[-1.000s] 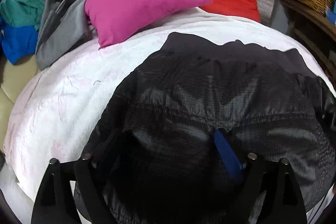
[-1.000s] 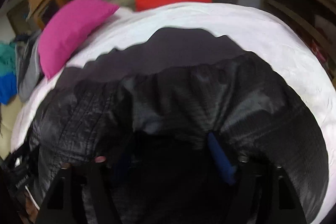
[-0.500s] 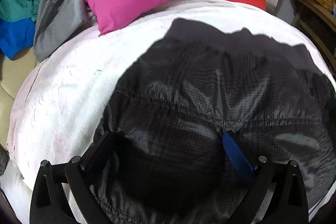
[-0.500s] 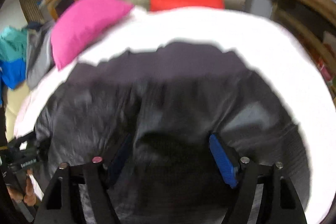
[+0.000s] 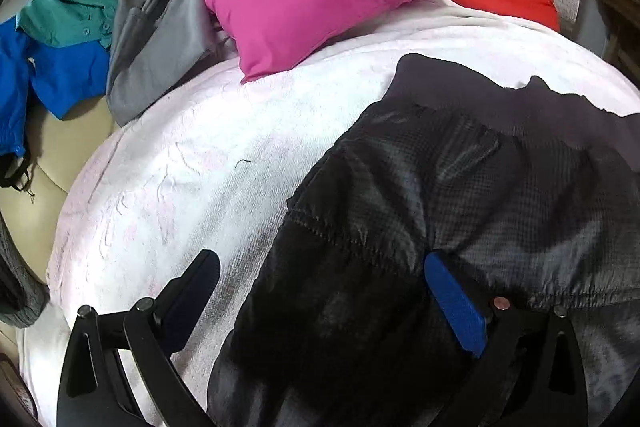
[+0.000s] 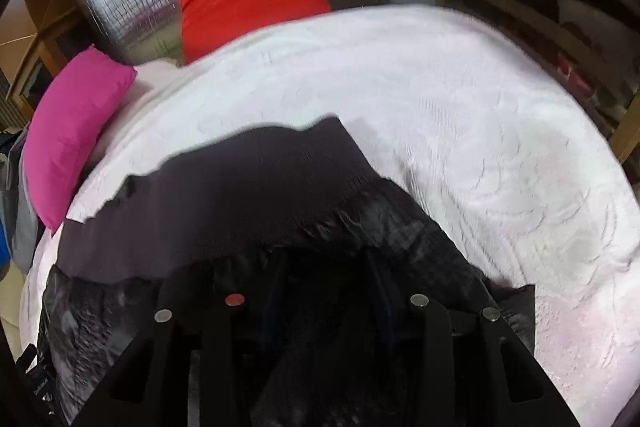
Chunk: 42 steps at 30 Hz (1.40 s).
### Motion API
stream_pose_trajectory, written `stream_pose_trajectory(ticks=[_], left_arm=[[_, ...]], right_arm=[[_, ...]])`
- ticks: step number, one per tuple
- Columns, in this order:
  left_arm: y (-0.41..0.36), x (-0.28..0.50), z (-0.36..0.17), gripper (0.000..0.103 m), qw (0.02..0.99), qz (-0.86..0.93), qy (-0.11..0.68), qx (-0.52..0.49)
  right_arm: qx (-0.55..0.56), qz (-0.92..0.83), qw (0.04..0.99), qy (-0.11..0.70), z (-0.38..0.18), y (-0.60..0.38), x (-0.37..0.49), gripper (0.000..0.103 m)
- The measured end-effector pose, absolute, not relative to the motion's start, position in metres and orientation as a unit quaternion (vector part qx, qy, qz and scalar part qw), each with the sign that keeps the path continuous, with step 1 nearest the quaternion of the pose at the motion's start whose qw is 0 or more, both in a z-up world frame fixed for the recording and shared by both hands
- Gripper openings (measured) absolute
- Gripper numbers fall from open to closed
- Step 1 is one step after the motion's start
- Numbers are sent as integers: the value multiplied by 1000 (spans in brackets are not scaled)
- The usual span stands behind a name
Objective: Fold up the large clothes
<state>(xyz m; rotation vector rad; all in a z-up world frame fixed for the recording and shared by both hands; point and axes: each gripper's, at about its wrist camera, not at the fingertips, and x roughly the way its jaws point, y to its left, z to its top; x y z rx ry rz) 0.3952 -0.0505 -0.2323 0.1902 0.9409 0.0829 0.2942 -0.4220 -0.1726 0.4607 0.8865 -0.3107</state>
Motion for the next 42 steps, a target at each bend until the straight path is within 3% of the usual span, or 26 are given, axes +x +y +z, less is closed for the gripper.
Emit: stream_pose_trajectory(ticks=[6, 10, 15, 24, 27, 37, 39, 41, 42], left_arm=[[-55, 390, -232, 102, 892, 53, 435, 108], [-53, 384, -233, 102, 899, 55, 421, 107], [-53, 378, -232, 102, 905, 46, 407, 111], [-54, 376, -232, 102, 905, 44, 407, 112], [-55, 376, -232, 102, 905, 44, 407, 111], [-54, 373, -233, 102, 908, 50, 403, 101], [-52, 372, -234, 102, 909, 49, 402, 95], [-50, 370, -234, 102, 909, 47, 404, 87], [-49, 370, -234, 102, 909, 42, 407, 83]], right_arm=[[204, -87, 898, 380, -151, -379, 300, 46], [210, -80, 873, 433, -172, -363, 316, 67], [186, -108, 863, 456, -181, -355, 325, 69], [177, -103, 891, 404, -142, -356, 269, 69], [169, -118, 895, 397, -135, -364, 246, 77], [173, -153, 895, 381, -136, -385, 164, 75], [182, -158, 891, 384, -141, -389, 155, 69], [190, -158, 876, 413, -157, -394, 153, 54], [188, -161, 871, 425, -163, -395, 155, 53]])
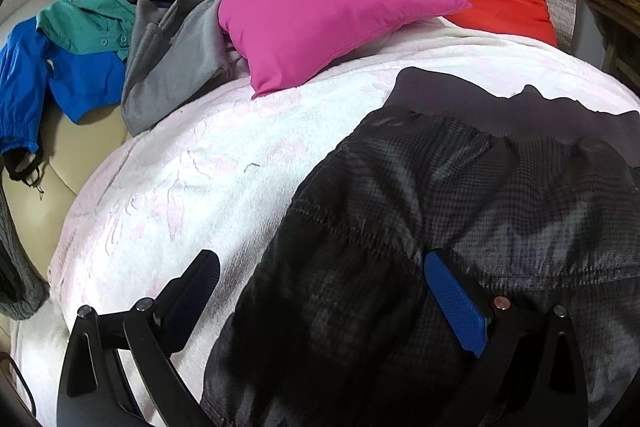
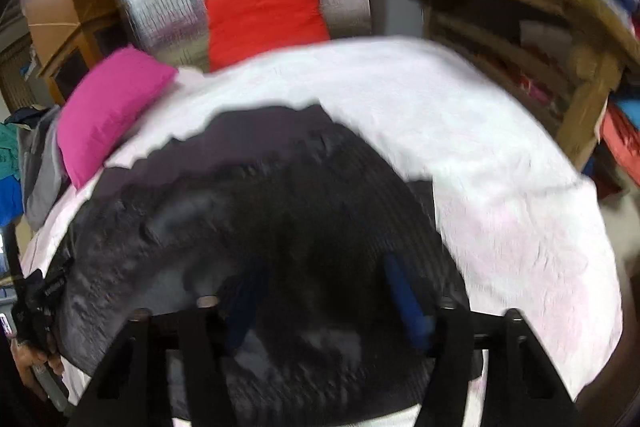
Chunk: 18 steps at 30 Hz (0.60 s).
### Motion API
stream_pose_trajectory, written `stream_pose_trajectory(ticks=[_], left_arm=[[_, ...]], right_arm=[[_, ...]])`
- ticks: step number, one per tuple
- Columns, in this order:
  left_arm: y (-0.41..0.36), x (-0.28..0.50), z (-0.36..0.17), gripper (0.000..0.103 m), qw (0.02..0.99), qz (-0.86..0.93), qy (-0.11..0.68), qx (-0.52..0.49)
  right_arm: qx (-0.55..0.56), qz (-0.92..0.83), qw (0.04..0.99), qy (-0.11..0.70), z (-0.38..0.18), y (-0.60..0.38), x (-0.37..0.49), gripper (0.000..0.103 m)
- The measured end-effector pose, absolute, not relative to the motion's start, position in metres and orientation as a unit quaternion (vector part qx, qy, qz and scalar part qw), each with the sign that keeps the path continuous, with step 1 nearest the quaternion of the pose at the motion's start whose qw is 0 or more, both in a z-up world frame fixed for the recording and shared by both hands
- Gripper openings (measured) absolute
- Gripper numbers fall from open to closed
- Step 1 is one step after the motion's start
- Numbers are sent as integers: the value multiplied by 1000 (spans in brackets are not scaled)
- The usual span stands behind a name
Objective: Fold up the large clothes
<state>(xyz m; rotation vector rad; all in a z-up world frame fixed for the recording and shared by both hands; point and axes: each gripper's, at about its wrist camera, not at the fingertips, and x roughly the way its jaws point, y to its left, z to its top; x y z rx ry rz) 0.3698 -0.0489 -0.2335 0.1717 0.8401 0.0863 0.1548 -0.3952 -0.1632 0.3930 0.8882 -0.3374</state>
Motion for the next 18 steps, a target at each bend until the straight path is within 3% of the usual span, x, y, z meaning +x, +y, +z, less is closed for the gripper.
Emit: stream_pose_trajectory(ticks=[5, 12, 18], left_arm=[[-31, 367, -219, 102, 892, -4, 449, 45], [32, 357, -187, 102, 915, -3, 402, -35], [50, 384, -223, 102, 845, -124, 510, -98]], right_arm=[[181, -154, 869, 435, -171, -400, 156, 52], [258, -157, 872, 385, -151, -445, 128, 54], [374, -98, 838, 386, -174, -487, 126, 78]])
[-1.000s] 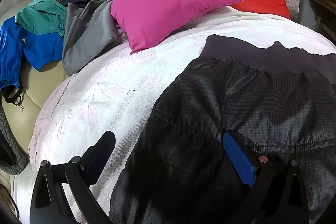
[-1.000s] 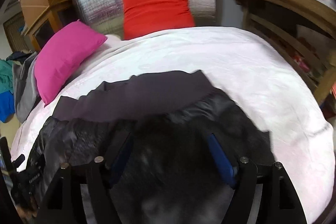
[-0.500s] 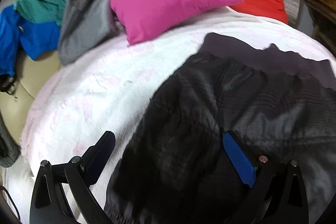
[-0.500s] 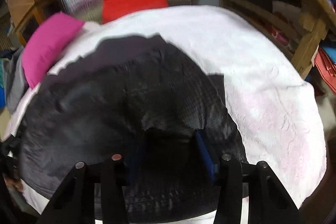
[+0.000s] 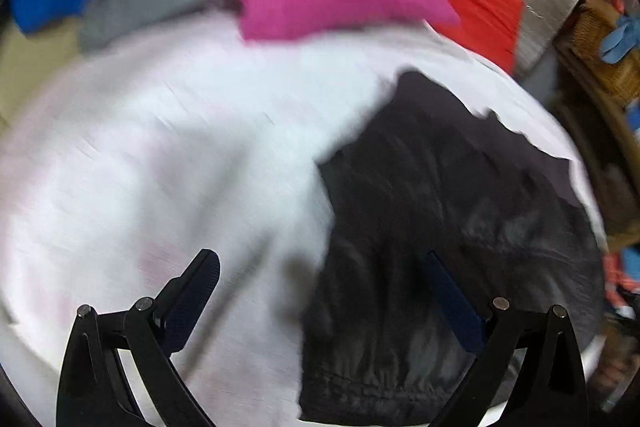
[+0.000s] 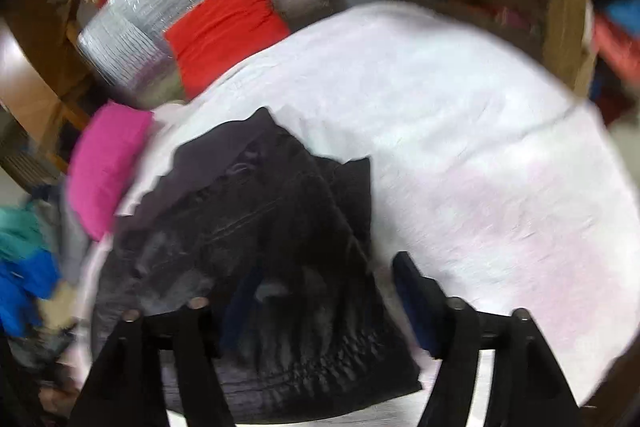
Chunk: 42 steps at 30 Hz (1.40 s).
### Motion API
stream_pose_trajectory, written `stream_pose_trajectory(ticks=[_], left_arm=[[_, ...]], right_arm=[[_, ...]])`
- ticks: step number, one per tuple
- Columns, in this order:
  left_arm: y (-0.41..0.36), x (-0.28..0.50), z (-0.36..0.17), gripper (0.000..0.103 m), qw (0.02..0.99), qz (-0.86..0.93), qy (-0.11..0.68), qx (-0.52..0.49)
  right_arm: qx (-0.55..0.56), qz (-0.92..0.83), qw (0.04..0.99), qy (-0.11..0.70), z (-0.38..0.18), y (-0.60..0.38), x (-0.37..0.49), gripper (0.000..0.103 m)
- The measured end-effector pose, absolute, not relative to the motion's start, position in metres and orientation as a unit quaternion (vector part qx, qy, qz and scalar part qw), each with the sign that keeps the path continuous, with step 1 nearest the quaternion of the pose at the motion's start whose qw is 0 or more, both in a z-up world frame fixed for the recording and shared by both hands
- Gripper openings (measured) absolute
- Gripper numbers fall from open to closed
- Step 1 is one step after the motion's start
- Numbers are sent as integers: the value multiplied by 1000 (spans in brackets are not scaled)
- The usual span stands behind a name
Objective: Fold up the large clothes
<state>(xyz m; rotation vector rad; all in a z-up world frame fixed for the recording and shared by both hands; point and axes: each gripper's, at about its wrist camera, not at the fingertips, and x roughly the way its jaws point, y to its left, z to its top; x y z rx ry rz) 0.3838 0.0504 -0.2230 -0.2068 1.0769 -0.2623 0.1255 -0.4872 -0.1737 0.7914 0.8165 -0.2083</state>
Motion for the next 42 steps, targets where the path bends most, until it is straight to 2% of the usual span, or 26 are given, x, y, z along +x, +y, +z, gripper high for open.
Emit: stream_pose_trajectory(ticks=[2, 10, 14, 18, 27, 28, 29, 30, 32, 34, 37, 38, 40, 42], left_arm=[[55, 386, -230, 102, 829, -147, 524, -129], [70, 396, -238, 102, 795, -194, 528, -227], [59, 404, -241, 102, 787, -215, 534, -221], [38, 409, -246, 102, 776, -233, 550, -203], [6, 406, -252, 102, 771, -256, 556, -173], [6, 407, -252, 102, 771, -256, 553, -182], [4, 408, -252, 102, 772, -256, 551, -185], [4, 408, -252, 102, 774, -255, 548, -190], [3, 410, -250, 97, 778, -252, 540, -197], [-1, 412, -250, 83, 783, -244, 538, -195], [-3, 414, -246, 67, 795, -232, 529, -185], [-3, 414, -245, 64, 798, -229, 526, -184], [2, 414, -242, 50, 803, -221, 520, -192], [6, 412, -235, 44, 806, -221, 511, -201]], right_arm=[[392, -82, 830, 389, -181, -489, 125, 82], [428, -47, 802, 414, -215, -518, 130, 82], [453, -4, 793, 407, -228, -528, 133, 87], [463, 18, 791, 400, -231, -526, 137, 88], [396, 44, 823, 405, -222, -486, 181, 88], [386, 43, 828, 403, -220, -481, 185, 85], [380, 42, 831, 405, -219, -476, 189, 77], [373, 34, 832, 409, -219, -474, 193, 74], [369, 24, 838, 402, -215, -472, 195, 57], [375, 24, 839, 393, -215, -478, 192, 49], [353, 12, 850, 390, -210, -471, 192, 43], [342, 6, 856, 387, -206, -468, 192, 40], [329, -2, 866, 376, -199, -465, 189, 36], [323, -8, 874, 362, -192, -462, 187, 33]])
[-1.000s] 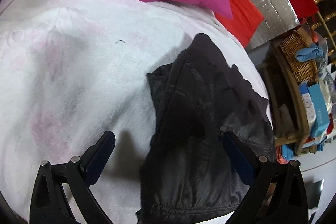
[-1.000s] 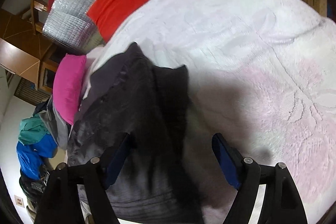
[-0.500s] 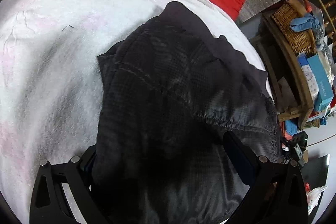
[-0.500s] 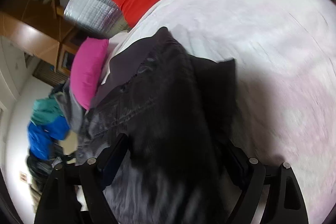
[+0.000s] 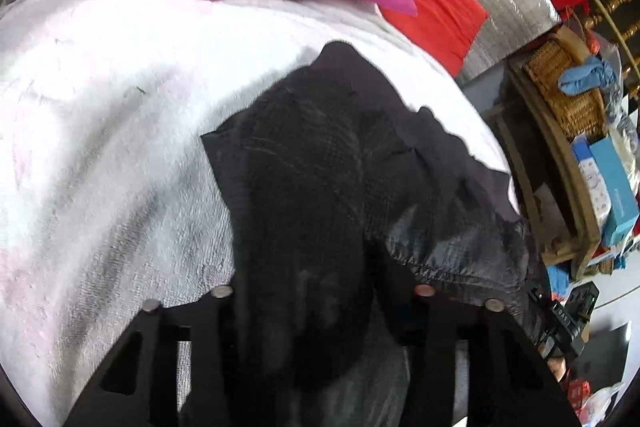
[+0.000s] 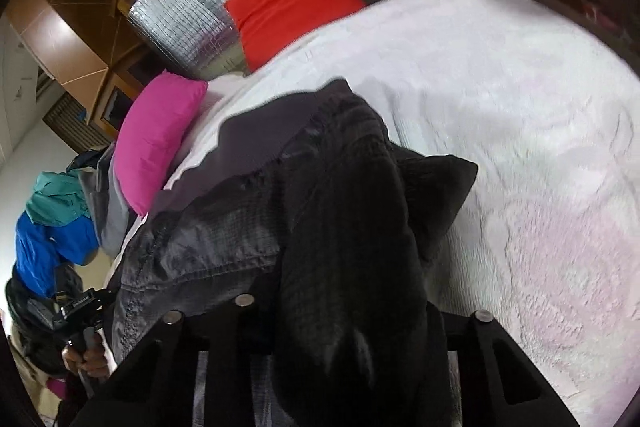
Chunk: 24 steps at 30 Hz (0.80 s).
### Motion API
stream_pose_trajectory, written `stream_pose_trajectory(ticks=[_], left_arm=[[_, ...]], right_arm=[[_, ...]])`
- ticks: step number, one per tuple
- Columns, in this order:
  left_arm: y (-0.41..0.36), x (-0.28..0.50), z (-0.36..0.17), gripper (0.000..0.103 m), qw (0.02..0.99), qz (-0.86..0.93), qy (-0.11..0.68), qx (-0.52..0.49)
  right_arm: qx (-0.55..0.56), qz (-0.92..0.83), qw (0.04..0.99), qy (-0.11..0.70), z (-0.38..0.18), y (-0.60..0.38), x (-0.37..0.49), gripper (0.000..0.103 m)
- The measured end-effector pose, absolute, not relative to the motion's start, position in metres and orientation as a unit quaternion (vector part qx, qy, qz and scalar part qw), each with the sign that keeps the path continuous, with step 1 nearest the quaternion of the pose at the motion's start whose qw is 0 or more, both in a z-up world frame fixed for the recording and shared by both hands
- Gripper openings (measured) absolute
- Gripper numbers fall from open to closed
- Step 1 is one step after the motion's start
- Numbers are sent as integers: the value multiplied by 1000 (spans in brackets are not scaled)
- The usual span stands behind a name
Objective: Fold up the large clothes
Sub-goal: 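Grasp the black jacket bundle with both grippers and lift it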
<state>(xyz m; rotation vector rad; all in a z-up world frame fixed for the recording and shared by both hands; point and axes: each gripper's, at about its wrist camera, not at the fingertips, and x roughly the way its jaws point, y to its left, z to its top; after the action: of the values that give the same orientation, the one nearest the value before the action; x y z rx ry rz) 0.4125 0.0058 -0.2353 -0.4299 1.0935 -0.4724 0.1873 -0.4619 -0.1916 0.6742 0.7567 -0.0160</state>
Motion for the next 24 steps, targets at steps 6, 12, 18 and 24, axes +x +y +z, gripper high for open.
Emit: stream_pose_trajectory(ticks=[6, 12, 18, 24], left_arm=[[9, 402, -234, 45, 820, -197, 503, -187], [7, 395, -242, 69, 823, -150, 522, -166], [9, 377, -236, 71, 822, -145, 526, -162], [25, 352, -225, 71, 834, -122, 515, -155]], right_arm=[[305, -38, 883, 355, -190, -458, 190, 32], [344, -57, 859, 375, -201, -465, 188, 44], [342, -74, 854, 385, -196, -464, 176, 61], [356, -93, 853, 371, -186, -470, 149, 67]])
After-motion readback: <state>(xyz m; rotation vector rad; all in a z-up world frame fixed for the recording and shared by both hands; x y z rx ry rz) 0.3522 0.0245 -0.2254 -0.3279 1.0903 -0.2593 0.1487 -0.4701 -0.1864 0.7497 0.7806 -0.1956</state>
